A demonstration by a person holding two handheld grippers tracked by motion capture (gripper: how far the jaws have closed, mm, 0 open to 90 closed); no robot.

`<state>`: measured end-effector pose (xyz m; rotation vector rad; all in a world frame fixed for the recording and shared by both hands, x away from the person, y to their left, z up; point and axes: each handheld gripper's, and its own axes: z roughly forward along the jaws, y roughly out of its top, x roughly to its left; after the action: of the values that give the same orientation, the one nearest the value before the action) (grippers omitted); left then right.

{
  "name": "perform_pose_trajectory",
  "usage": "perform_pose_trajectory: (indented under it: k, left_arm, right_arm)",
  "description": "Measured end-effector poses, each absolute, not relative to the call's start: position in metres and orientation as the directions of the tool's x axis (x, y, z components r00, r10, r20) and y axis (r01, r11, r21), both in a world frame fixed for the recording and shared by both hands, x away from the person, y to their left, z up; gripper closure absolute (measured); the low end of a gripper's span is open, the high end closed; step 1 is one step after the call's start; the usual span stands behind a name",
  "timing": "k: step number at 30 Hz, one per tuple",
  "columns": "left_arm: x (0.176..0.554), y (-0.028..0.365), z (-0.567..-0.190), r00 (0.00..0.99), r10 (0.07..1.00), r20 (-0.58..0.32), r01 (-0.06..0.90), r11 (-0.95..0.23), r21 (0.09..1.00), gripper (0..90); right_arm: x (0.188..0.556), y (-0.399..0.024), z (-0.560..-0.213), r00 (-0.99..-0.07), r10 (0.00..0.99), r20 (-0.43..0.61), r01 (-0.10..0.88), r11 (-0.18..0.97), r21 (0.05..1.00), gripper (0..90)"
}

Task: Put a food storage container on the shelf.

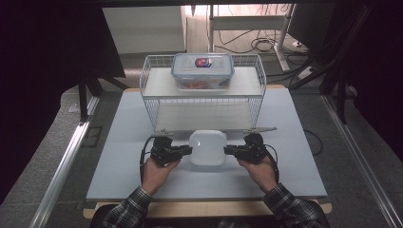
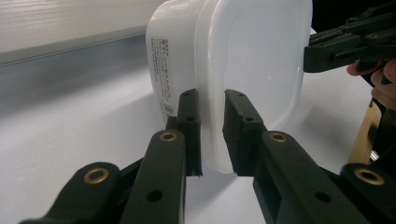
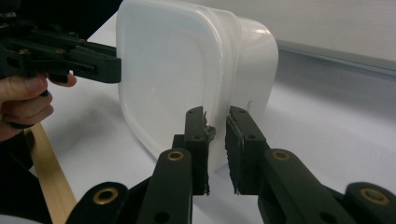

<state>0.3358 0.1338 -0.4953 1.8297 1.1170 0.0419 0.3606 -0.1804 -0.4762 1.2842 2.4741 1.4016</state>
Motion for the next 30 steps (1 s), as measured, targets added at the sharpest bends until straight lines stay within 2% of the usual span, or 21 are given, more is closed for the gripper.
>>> perform_pose_trajectory:
  k: [12,30]
  left_arm:
    - [0.334,0.134,-0.490,0.577,0.719,-0.388,0.646,-0.111,0.755,78.3]
    - [0.333,0.143,-0.449,0.609,0.722,-0.329,0.564,-0.103,0.819,78.5]
  right_arm:
    - [0.360,-0.176,-0.473,-0.663,0.679,0.317,0.608,0.240,0.757,78.5]
    - [0.363,-0.172,-0.434,-0.722,0.641,0.260,0.506,0.233,0.830,78.7]
